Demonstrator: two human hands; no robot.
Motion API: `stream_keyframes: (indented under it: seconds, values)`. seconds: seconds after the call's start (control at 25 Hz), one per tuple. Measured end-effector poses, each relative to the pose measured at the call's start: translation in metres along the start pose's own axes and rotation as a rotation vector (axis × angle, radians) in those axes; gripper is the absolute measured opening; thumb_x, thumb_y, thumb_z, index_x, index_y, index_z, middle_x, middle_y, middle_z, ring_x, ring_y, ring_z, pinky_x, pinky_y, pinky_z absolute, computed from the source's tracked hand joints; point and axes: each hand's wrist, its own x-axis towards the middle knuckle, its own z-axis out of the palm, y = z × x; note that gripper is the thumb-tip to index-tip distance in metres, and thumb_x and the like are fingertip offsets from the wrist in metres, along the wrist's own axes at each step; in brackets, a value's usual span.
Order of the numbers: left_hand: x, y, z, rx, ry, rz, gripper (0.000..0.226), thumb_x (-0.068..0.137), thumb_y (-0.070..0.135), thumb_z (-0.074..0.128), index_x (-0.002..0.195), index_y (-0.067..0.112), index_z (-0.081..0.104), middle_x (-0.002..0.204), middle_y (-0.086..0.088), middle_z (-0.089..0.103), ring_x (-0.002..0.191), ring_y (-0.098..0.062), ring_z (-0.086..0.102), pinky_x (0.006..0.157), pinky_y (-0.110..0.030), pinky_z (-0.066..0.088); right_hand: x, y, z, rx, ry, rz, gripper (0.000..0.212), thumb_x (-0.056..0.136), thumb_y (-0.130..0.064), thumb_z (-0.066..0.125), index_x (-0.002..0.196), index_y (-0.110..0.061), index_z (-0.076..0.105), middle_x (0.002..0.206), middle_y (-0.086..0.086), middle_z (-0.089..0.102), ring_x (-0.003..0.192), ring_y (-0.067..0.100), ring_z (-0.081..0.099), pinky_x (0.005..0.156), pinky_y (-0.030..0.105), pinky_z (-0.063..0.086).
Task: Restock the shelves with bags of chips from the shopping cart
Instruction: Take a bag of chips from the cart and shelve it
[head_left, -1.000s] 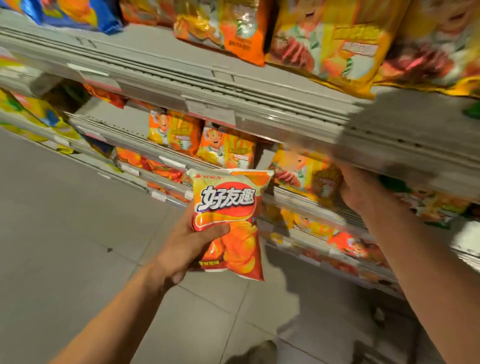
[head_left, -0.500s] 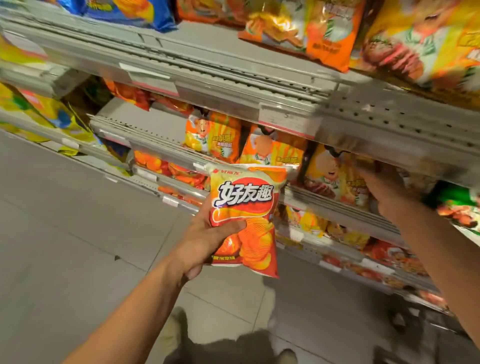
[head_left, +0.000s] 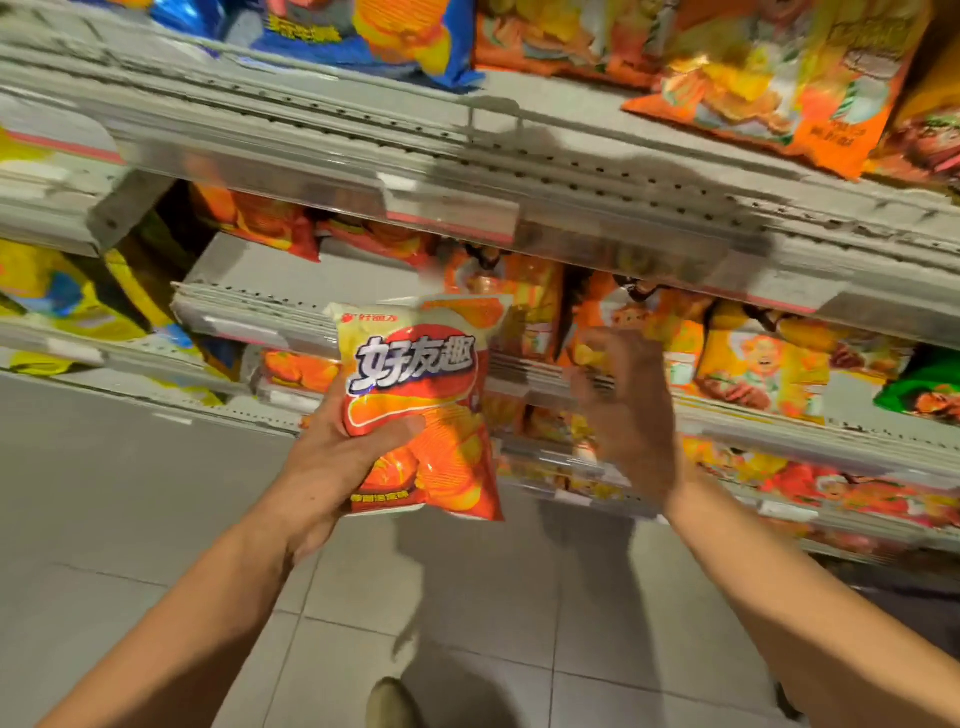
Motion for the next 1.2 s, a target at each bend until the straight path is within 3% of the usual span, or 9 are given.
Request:
stream_keyframes:
  seconds: [0.24, 0.4, 0.52, 0.6, 0.72, 0.92, 1.04, 1.12, 1.2]
  values:
    - [0.054, 0.054, -0.056, -0.006, 0.059, 0.193, 0.060, 0.077, 0.012, 0.082, 0.130, 0.031, 0.062, 0.111, -0.001, 0.078, 0.096, -0.020, 0.076, 0.069, -0.031, 0.062, 0.016, -0.056, 0.066, -0.122, -0.075, -0.229, 0.046, 0.085, -0.019, 0.072, 0.130, -0.009, 0.064, 0.131, 0.011, 0.062, 0.121, 0.037, 0.055, 0.103, 0.048, 0.043]
    - [0.097, 0.087, -0.059, 0.060, 0.048, 0.268, 0.053, 0.084, 0.002, 0.076, 0.130, 0.017, 0.054, 0.098, -0.007, 0.075, 0.071, -0.023, 0.071, 0.069, -0.045, 0.061, 0.023, -0.062, 0.076, -0.186, -0.090, -0.170, 0.053, 0.084, -0.023, 0.072, 0.135, -0.012, 0.061, 0.141, 0.009, 0.056, 0.135, 0.036, 0.047, 0.111, 0.052, 0.036]
    - [0.124, 0.102, -0.051, 0.150, 0.040, 0.264, 0.031, 0.086, -0.001, 0.074, 0.115, -0.002, 0.060, 0.082, -0.017, 0.067, 0.060, -0.024, 0.062, 0.071, -0.053, 0.056, 0.022, -0.060, 0.078, -0.201, -0.148, -0.116, 0.059, 0.088, -0.026, 0.072, 0.143, -0.015, 0.055, 0.154, 0.005, 0.046, 0.147, 0.031, 0.034, 0.118, 0.049, 0.030]
    - [0.138, 0.107, -0.046, 0.210, -0.027, 0.253, 0.005, 0.089, -0.004, 0.069, 0.092, -0.004, 0.066, 0.063, -0.008, 0.066, 0.048, -0.019, 0.060, 0.061, -0.045, 0.058, 0.021, -0.057, 0.076, -0.188, -0.191, -0.121, 0.061, 0.090, -0.026, 0.071, 0.146, -0.015, 0.051, 0.157, 0.004, 0.042, 0.151, 0.029, 0.028, 0.120, 0.051, 0.028]
    - [0.154, 0.110, -0.045, 0.266, -0.003, 0.246, 0.020, 0.087, -0.007, 0.070, 0.077, 0.009, 0.066, 0.057, 0.005, 0.069, 0.048, -0.009, 0.063, 0.053, -0.033, 0.060, 0.019, -0.055, 0.072, -0.180, -0.206, -0.146, 0.062, 0.090, -0.024, 0.074, 0.146, -0.013, 0.051, 0.156, 0.007, 0.044, 0.151, 0.031, 0.027, 0.119, 0.056, 0.030]
    - [0.173, 0.098, -0.063, 0.218, 0.050, 0.338, 0.017, 0.084, -0.003, 0.075, 0.090, 0.012, 0.071, 0.071, 0.005, 0.077, 0.061, -0.010, 0.073, 0.056, -0.024, 0.058, 0.016, -0.052, 0.074, -0.215, -0.181, -0.170, 0.059, 0.088, -0.019, 0.075, 0.142, -0.009, 0.054, 0.153, 0.010, 0.047, 0.150, 0.034, 0.030, 0.118, 0.056, 0.032]
    - [0.174, 0.080, -0.067, 0.219, -0.100, 0.264, 0.018, 0.086, 0.006, 0.075, 0.103, 0.011, 0.073, 0.091, -0.001, 0.080, 0.078, -0.016, 0.076, 0.067, -0.028, 0.062, 0.014, -0.052, 0.077, -0.237, -0.152, -0.167, 0.058, 0.087, -0.020, 0.076, 0.141, -0.011, 0.056, 0.152, 0.008, 0.049, 0.149, 0.033, 0.031, 0.118, 0.052, 0.032]
    - [0.179, 0.075, -0.067, 0.234, -0.131, 0.227, 0.028, 0.084, 0.015, 0.077, 0.111, 0.011, 0.072, 0.098, -0.004, 0.080, 0.084, -0.019, 0.077, 0.070, -0.028, 0.061, 0.013, -0.053, 0.080, -0.267, -0.138, -0.166, 0.060, 0.086, -0.022, 0.077, 0.141, -0.012, 0.056, 0.152, 0.007, 0.049, 0.149, 0.034, 0.033, 0.117, 0.052, 0.032]
    - [0.183, 0.073, -0.064, 0.242, -0.076, 0.202, 0.047, 0.081, 0.018, 0.080, 0.123, 0.003, 0.065, 0.097, -0.010, 0.079, 0.075, -0.019, 0.076, 0.064, -0.028, 0.060, 0.014, -0.055, 0.081, -0.286, -0.134, -0.163, 0.062, 0.086, -0.024, 0.077, 0.143, -0.014, 0.054, 0.151, 0.006, 0.049, 0.148, 0.034, 0.034, 0.116, 0.051, 0.032]
